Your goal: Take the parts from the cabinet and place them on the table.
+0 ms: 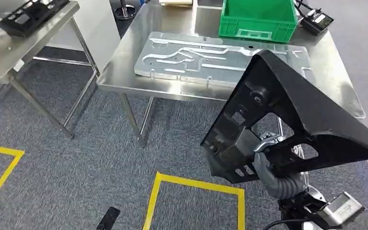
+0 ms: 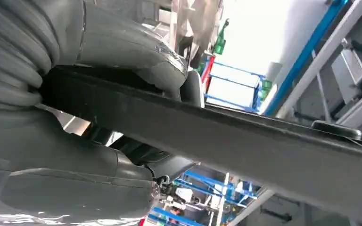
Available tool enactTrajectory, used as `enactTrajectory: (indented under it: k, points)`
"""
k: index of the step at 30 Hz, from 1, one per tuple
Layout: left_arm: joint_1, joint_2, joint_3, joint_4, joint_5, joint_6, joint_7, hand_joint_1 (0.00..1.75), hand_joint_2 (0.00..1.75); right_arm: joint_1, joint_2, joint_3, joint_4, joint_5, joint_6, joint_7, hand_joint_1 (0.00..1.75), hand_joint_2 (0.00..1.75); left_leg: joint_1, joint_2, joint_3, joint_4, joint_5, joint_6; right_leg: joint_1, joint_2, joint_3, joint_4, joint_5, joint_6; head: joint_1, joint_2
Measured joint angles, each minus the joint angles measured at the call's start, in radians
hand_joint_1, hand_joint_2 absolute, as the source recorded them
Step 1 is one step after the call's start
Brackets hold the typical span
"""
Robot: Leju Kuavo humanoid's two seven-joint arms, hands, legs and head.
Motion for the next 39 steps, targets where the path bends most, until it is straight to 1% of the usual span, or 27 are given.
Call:
enactTrajectory:
  k: [1, 2, 5, 6, 7, 8, 10, 12, 13, 14, 16, 17, 20, 21, 22, 23, 25, 26, 27, 28, 31, 32, 35, 36, 37, 38, 39]
  points:
    - [0.0, 0.0, 0.0, 0.0, 0.0, 0.0, 0.0, 0.0, 1.75, -0.001, 0.0, 0.0, 0.0, 0.0, 0.0, 0.0, 1.75, 1.75, 0.003, 0.002, -0.007, 0.032, -0.008, -0.005, -0.001, -0.002, 0.014, -0.005, -0.007, -0.007, 0.0, 0.0]
    - [-0.002, 0.0, -0.001, 0.0, 0.0, 0.0, 0.0, 0.0, 1.75, -0.002, 0.001, 0.0, 0.0, 0.0, 0.001, -0.001, 1.75, 1.75, 0.005, 0.005, -0.04, 0.094, -0.025, -0.009, -0.002, -0.003, 0.022, -0.005, -0.014, -0.013, 0.0, 0.0]
    - [0.002, 0.0, 0.0, 0.0, 0.003, 0.0, 0.0, 0.0, 1.75, 0.0, 0.002, 0.0, 0.0, 0.0, 0.003, -0.001, 1.75, 1.75, 0.013, 0.005, -0.176, 0.291, -0.105, -0.023, -0.001, -0.002, 0.039, -0.005, -0.035, -0.015, 0.0, 0.0]
    - [0.004, 0.0, 0.0, 0.0, 0.003, 0.0, 0.001, 0.0, 1.75, 0.0, 0.002, 0.0, 0.001, 0.0, 0.005, 0.0, 1.75, 1.75, 0.014, 0.005, -0.2, 0.305, -0.1, -0.023, -0.001, -0.001, 0.048, -0.005, -0.042, -0.015, 0.0, 0.0]
    - [0.005, 0.0, 0.0, 0.0, 0.004, 0.001, 0.002, 0.0, 1.75, 0.0, 0.002, 0.0, 0.001, 0.0, 0.005, -0.001, 1.75, 1.75, 0.015, 0.005, -0.201, 0.271, -0.068, -0.022, -0.001, 0.001, 0.061, -0.005, -0.052, -0.013, 0.0, 0.0]
    - [0.004, 0.0, 0.0, 0.0, 0.004, 0.001, 0.002, 0.0, 1.75, 0.0, 0.002, 0.0, 0.001, 0.0, 0.005, -0.001, 1.75, 1.75, 0.015, 0.005, -0.185, 0.201, -0.016, -0.018, -0.001, 0.001, 0.077, -0.005, -0.062, -0.011, 0.0, 0.0]
    - [0.006, 0.0, 0.0, 0.0, 0.004, 0.001, 0.002, 0.0, 1.75, -0.001, 0.002, 0.0, 0.001, 0.0, 0.006, -0.001, 1.75, 1.75, 0.012, 0.009, -0.137, 0.031, 0.117, -0.003, -0.001, -0.001, 0.1, -0.009, -0.084, -0.005, 0.0, 0.0]
    - [0.005, 0.002, 0.0, 0.0, 0.004, 0.001, 0.001, 0.0, 1.75, -0.002, 0.002, 0.0, 0.005, -0.002, 0.008, -0.003, 1.75, 1.75, 0.002, 0.009, -0.135, 0.013, 0.079, 0.002, 0.0, 0.0, 0.108, -0.009, -0.095, 0.008, 0.001, 0.0]
    - [0.006, 0.001, 0.0, 0.0, 0.004, 0.001, 0.001, 0.0, 1.75, -0.002, 0.002, 0.0, 0.005, -0.001, 0.008, -0.002, 1.75, 1.75, 0.0, 0.008, -0.128, 0.011, 0.095, 0.01, -0.001, 0.0, 0.112, -0.014, -0.098, 0.015, 0.0, 0.0]
    - [0.007, 0.001, 0.0, 0.0, 0.004, 0.001, 0.0, 0.0, 1.75, -0.001, 0.002, 0.0, 0.005, -0.001, 0.008, -0.002, 1.75, 1.75, 0.0, 0.009, -0.127, 0.003, 0.09, 0.018, 0.002, 0.0, 0.119, -0.004, -0.089, 0.021, 0.0, 0.0]
    - [0.007, 0.001, 0.0, 0.0, 0.003, 0.001, -0.001, 0.0, 1.75, -0.003, 0.002, 0.0, 0.005, -0.001, 0.008, -0.003, 1.75, 1.75, 0.008, 0.006, -0.095, -0.014, 0.091, 0.026, -0.003, -0.001, 0.122, 0.015, -0.1, 0.029, 0.001, 0.0]
    - [0.005, 0.002, 0.0, 0.0, 0.003, 0.001, -0.002, 0.0, 1.75, -0.006, 0.002, 0.0, 0.005, -0.002, 0.008, -0.005, 1.75, 1.75, 0.008, 0.005, -0.085, -0.016, 0.087, 0.033, -0.002, -0.001, 0.095, 0.064, -0.11, 0.032, 0.001, 0.0]
    - [0.003, 0.002, 0.0, 0.0, 0.003, 0.001, -0.003, 0.0, 1.75, -0.001, 0.002, -0.002, 0.006, -0.003, 0.008, -0.006, 1.75, 1.75, 0.007, 0.005, -0.066, -0.016, 0.066, 0.039, -0.003, -0.001, -0.045, 0.261, -0.192, 0.041, 0.001, 0.0]
    - [0.005, 0.002, 0.0, 0.0, 0.003, 0.001, -0.003, 0.0, 1.75, 0.0, 0.002, -0.002, 0.006, -0.003, 0.01, -0.007, 1.75, 1.75, 0.007, 0.004, -0.057, -0.016, 0.059, 0.038, -0.003, -0.001, -0.075, 0.282, -0.199, 0.042, 0.001, 0.0]
    - [0.007, 0.002, 0.0, 0.0, 0.003, 0.001, -0.003, 0.0, 1.75, 0.0, 0.002, -0.002, 0.006, -0.003, 0.011, -0.007, 1.75, 1.75, 0.007, 0.003, -0.045, -0.016, 0.05, 0.037, -0.004, -0.001, -0.085, 0.263, -0.179, 0.042, 0.001, 0.0]
    - [0.008, 0.001, 0.0, 0.0, 0.003, 0.001, -0.003, 0.0, 1.75, 0.0, 0.002, -0.002, 0.006, -0.003, 0.011, -0.008, 1.75, 1.75, 0.008, 0.003, -0.031, -0.016, 0.04, 0.035, -0.005, -0.002, -0.076, 0.207, -0.131, 0.041, 0.001, 0.0]
    - [0.008, 0.001, 0.0, 0.0, 0.004, 0.001, -0.005, 0.0, 1.75, 0.0, 0.002, -0.002, 0.006, -0.003, 0.013, -0.008, 1.75, 1.75, 0.009, 0.002, -0.007, -0.017, 0.018, 0.026, -0.006, -0.002, -0.026, 0.041, 0.006, 0.038, 0.001, 0.0]
    - [0.007, 0.001, 0.0, 0.0, 0.004, 0.001, -0.005, 0.0, 1.75, 0.001, 0.002, -0.002, 0.007, -0.003, 0.013, -0.009, 1.75, 1.75, 0.006, 0.001, 0.007, -0.014, 0.009, 0.02, -0.004, -0.002, -0.025, 0.018, 0.022, 0.033, 0.001, 0.0]
    - [0.005, 0.001, 0.0, 0.0, 0.005, 0.001, -0.006, 0.0, 1.75, 0.0, 0.002, -0.002, 0.008, -0.002, 0.013, -0.009, 1.75, 1.75, 0.005, -0.003, 0.006, -0.015, 0.004, 0.012, 0.002, -0.004, -0.026, 0.017, -0.023, 0.024, 0.002, 0.0]
    - [0.005, 0.002, 0.0, 0.0, 0.005, 0.001, -0.006, 0.0, 1.75, 0.002, 0.002, -0.002, 0.006, -0.002, 0.013, -0.009, 1.75, 1.75, 0.005, -0.001, 0.006, -0.022, -0.004, 0.005, 0.003, -0.003, -0.021, 0.013, 0.0, 0.016, 0.002, 0.0]
    - [0.007, 0.003, 0.0, 0.0, 0.006, 0.001, -0.008, 0.0, 1.75, 0.006, 0.002, -0.002, 0.0, -0.001, 0.013, -0.01, 1.75, 1.75, 0.008, 0.002, 0.016, 0.011, -0.008, -0.01, -0.002, 0.0, 0.001, 0.006, 0.002, -0.008, 0.002, 0.0]
    - [0.005, 0.003, 0.0, 0.0, 0.008, 0.001, -0.008, 0.0, 1.75, 0.004, 0.002, -0.002, -0.003, 0.0, 0.013, -0.01, 1.75, 1.75, 0.008, 0.004, -0.004, 0.051, -0.023, -0.015, -0.002, -0.002, 0.007, 0.006, -0.002, -0.014, 0.001, 0.0]
    - [0.009, 0.003, 0.0, 0.0, 0.015, 0.001, -0.008, 0.0, 1.75, 0.005, 0.005, -0.002, -0.006, 0.0, 0.015, -0.01, 1.75, 1.75, 0.01, 0.006, -0.136, 0.265, -0.12, -0.027, -0.001, -0.002, 0.013, 0.006, -0.015, -0.021, 0.001, 0.0]
    - [0.012, 0.003, 0.0, 0.0, 0.016, 0.001, -0.008, 0.0, 1.75, 0.006, 0.006, -0.002, -0.006, 0.0, 0.016, -0.009, 1.75, 1.75, 0.01, 0.006, -0.168, 0.302, -0.127, -0.026, 0.0, -0.001, 0.016, 0.006, -0.018, -0.021, 0.001, 0.0]
    - [0.015, 0.003, 0.0, 0.0, 0.022, 0.002, -0.009, 0.0, 1.75, 0.005, 0.007, -0.002, -0.006, 0.0, 0.017, -0.009, 1.75, 1.75, 0.01, 0.006, -0.178, 0.293, -0.106, -0.023, 0.002, 0.0, 0.022, 0.006, -0.023, -0.021, 0.001, 0.0]
    - [0.017, 0.003, 0.001, 0.0, 0.024, 0.003, -0.009, 0.0, 1.75, 0.004, 0.008, -0.002, -0.006, 0.0, 0.018, -0.009, 1.75, 1.75, 0.009, 0.006, -0.166, 0.243, -0.064, -0.018, 0.004, 0.001, 0.029, 0.006, -0.028, -0.021, 0.001, 0.0]
    - [0.017, 0.003, 0.001, 0.0, 0.024, 0.004, -0.011, 0.0, 1.75, 0.003, 0.008, -0.002, -0.006, 0.0, 0.021, -0.009, 1.75, 1.75, 0.005, 0.006, -0.136, 0.158, -0.007, -0.009, 0.008, 0.001, 0.039, 0.006, -0.033, -0.02, 0.001, 0.0]
